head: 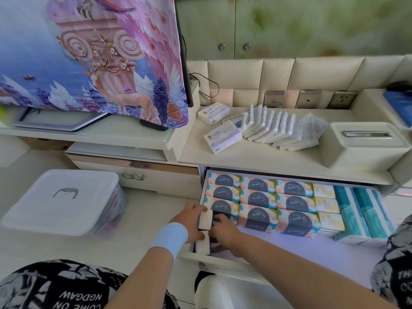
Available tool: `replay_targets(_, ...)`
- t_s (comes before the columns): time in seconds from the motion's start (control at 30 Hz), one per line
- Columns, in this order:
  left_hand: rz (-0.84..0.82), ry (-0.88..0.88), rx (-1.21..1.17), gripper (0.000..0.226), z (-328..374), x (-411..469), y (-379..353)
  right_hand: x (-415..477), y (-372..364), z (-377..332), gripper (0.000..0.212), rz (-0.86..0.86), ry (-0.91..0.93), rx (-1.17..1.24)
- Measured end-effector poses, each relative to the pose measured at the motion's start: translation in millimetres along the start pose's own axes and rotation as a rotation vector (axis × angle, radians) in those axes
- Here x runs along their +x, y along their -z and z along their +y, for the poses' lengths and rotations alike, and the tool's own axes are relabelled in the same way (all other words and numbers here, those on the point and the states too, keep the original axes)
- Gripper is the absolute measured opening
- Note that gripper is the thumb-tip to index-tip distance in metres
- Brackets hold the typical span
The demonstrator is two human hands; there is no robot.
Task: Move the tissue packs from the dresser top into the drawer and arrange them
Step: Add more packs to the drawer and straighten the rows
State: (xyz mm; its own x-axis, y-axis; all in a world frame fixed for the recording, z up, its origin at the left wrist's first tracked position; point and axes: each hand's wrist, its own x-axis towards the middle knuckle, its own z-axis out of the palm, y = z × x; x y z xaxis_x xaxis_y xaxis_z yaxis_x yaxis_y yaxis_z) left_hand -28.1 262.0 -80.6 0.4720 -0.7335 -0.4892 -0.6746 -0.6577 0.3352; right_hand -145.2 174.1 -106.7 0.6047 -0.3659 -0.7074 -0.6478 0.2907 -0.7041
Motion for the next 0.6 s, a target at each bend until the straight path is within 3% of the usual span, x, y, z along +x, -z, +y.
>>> replay_targets(0.13, -0.065, -0.055, 0.153, 0.114, -1, 1, 1, -6, 14, -8, 0.032, -0.050, -0.147, 0.100)
replay_targets(0.3, -0.077, -0.073, 0.222, 0.102, -2, 5, 5, -7, 16, -3, 0.044, -0.180, -0.211, 0.032)
replay_targets(0.4, -0.072, -0.079, 0.203, 0.097, 2, 5, 4, -10, 21, -4, 0.033, -0.169, -0.223, -0.007)
replay_targets(0.53, -0.149, -0.071, 0.267, 0.123, 7, 0, -1, -13, 15, 0, 0.043, -0.215, -0.199, -0.003)
replay_targets(0.6, -0.150, -0.060, 0.266, 0.123, 10, -1, 0, -12, 18, 2, 0.044, -0.231, -0.206, 0.018)
